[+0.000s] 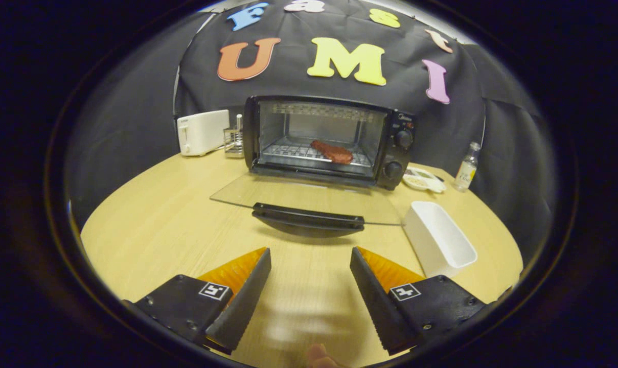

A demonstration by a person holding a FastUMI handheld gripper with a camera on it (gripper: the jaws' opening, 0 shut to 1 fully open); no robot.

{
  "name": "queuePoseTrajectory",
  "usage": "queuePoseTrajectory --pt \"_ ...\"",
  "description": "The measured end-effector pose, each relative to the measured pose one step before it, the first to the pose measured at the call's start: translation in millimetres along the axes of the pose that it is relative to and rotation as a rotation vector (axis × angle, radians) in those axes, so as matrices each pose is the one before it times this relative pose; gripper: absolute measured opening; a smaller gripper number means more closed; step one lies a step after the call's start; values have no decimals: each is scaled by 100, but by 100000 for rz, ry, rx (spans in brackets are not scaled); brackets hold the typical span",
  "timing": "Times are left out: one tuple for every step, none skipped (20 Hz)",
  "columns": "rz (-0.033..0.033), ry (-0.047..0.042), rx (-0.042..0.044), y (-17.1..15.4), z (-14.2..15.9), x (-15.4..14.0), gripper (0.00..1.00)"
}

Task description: Open the toaster oven, put the food inside, and close the toaster oven door.

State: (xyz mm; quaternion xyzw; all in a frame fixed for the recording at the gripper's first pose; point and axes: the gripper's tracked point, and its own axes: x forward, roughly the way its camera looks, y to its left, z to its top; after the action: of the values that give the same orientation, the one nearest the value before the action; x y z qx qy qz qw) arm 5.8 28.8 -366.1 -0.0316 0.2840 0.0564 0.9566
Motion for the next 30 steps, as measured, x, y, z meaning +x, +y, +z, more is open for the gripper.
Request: queuePoseTrajectory --pt "-1121 506 2621 -181 211 341 100" --pt "-1696 833 1586 -382 80 552 100" --pt "-806 690 673 -125 128 588 100" --pt "-1040 351 511 -191 62 532 100" --pt "-544 269 447 -122 151 372 100" --pt "467 31 779 137 138 180 100" --pt "92 503 817 31 157 292 100" --pt "-1024 243 691 -319 121 319 100" --pt "-685 -457 508 -194 246 181 100" --pt "-445 -1110 755 -74 457 219 100" --pt "185 -177 617 6 211 165 100" --pt "2117 1144 788 439 -310 95 100" --pt "1958 1488 1052 509 -130 29 100" --pt "779 140 322 148 -157 -164 100" --pt "697 -743 66 215 303 -106 100" --pt "-187 -582 271 62 170 -143 100" --pt "-296 -672 244 89 222 -72 100" --pt "-223 -374 -135 139 178 -119 100" --pt "-380 -792 -338 110 362 -216 100" --pt "-234 -1501 -205 153 443 -255 100" --pt "-199 -2771 -349 156 806 -327 100" --pt "-138 -2920 -550 109 769 -172 100" --pt "-151 -3367 -890 164 1053 -131 100" --pt "-12 -2761 -814 76 891 -157 100" --pt "213 -2316 -481 120 1065 -31 100" --pt "42 -2091 88 -11 973 -70 99" --pt "111 -2174 462 -21 1046 74 99" --pt "-46 -2679 245 143 1302 14 99" --pt "-378 -1813 -264 -69 1048 191 100" --pt "-574 -1437 -225 -109 939 258 100"
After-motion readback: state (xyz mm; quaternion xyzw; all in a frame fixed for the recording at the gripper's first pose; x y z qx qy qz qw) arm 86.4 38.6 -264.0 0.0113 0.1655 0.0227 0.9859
